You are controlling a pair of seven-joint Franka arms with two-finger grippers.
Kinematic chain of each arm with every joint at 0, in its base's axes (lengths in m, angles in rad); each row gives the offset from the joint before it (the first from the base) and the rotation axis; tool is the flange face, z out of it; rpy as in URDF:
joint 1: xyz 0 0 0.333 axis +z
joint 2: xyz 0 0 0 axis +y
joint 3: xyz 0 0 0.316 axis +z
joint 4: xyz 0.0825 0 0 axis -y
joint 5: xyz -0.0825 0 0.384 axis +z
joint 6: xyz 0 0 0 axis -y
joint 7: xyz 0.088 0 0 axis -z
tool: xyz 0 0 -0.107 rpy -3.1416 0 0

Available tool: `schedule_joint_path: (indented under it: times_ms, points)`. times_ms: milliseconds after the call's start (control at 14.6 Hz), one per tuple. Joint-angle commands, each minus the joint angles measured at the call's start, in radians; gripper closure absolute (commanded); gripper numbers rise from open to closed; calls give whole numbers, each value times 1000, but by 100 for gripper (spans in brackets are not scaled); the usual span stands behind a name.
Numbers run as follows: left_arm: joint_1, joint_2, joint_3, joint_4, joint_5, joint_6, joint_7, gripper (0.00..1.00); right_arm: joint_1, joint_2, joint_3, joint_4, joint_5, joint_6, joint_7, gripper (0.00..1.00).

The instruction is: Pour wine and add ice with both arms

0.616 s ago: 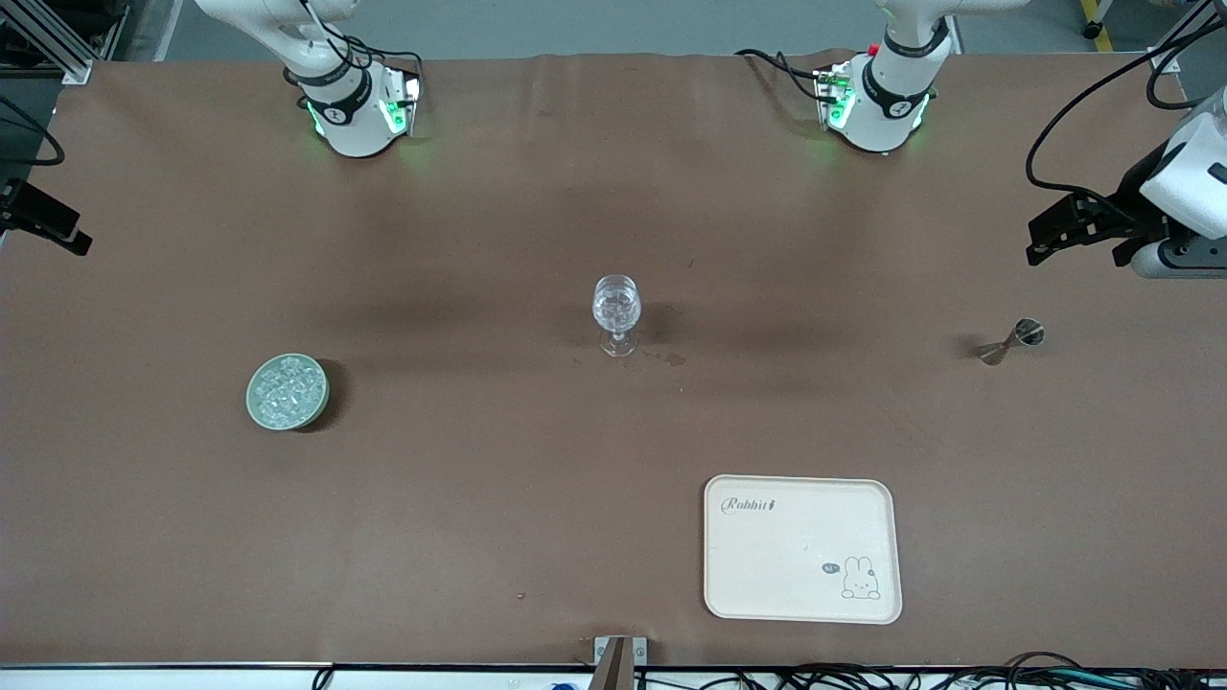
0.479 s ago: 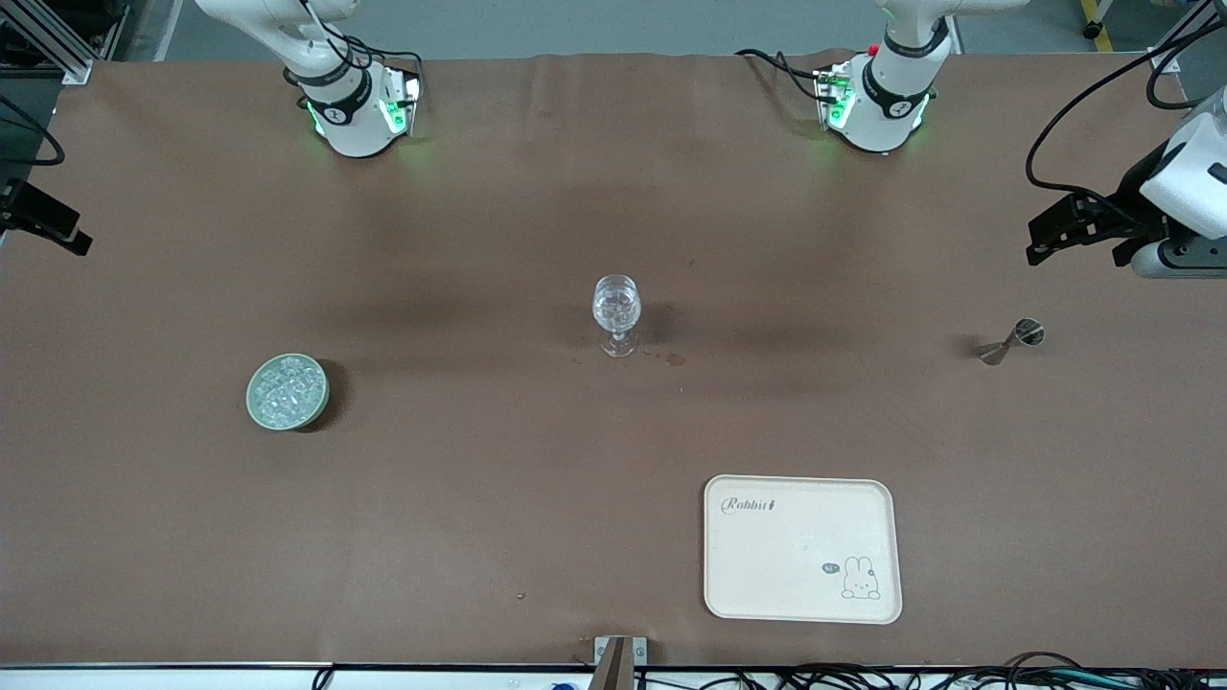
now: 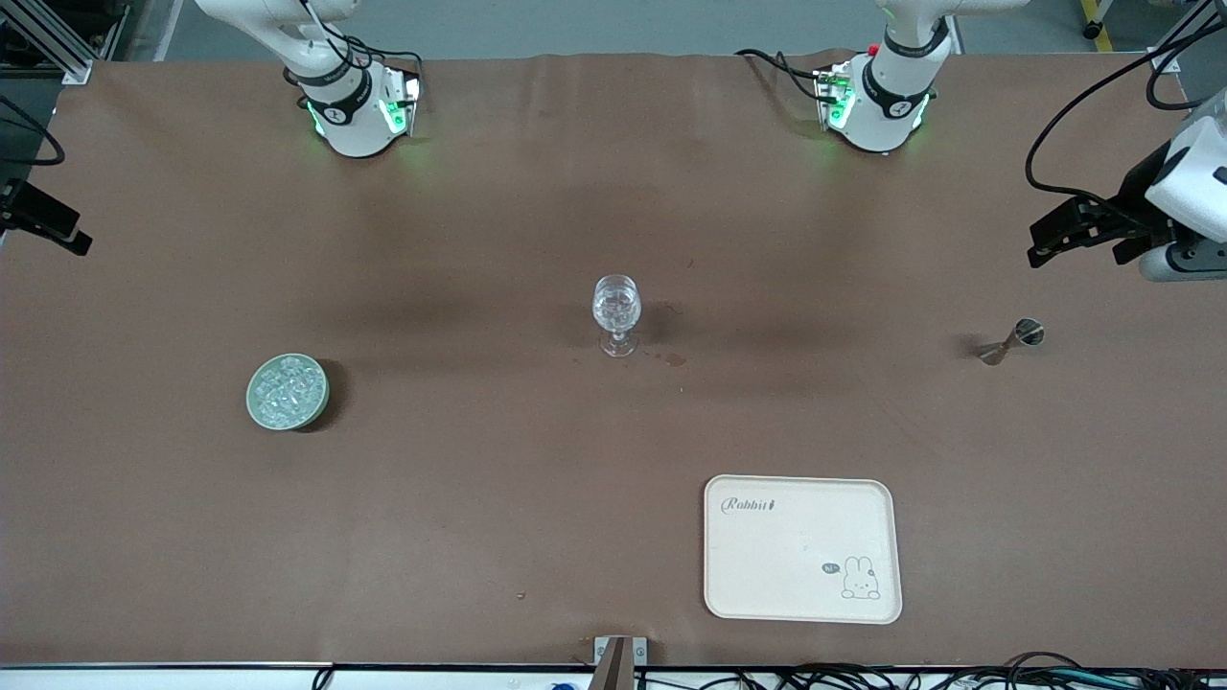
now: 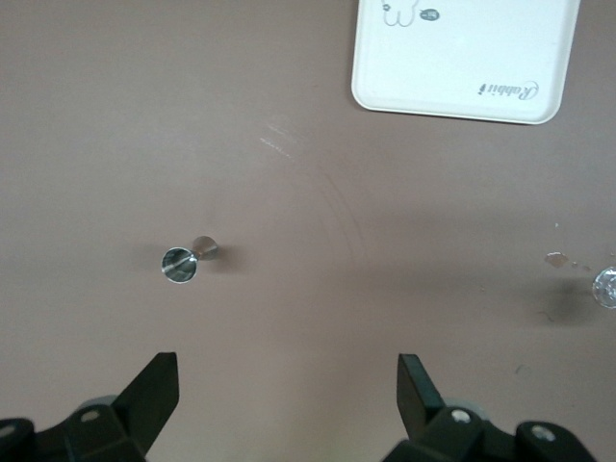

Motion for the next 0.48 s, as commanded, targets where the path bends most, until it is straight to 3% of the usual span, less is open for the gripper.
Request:
schedule_joint_path:
  times_ms: [0, 137, 410]
  points:
    - [4, 0, 64, 2, -15, -10, -5, 0, -6, -11, 1, -15, 18, 7, -15, 0]
    - [5, 9, 96, 2, -35, -22, -18, 0, -6, -11, -1, -15, 18, 7, -19, 0]
    - [0, 83, 243, 27, -118, -33, -66, 0, -7, -11, 1, -15, 18, 5, -19, 0]
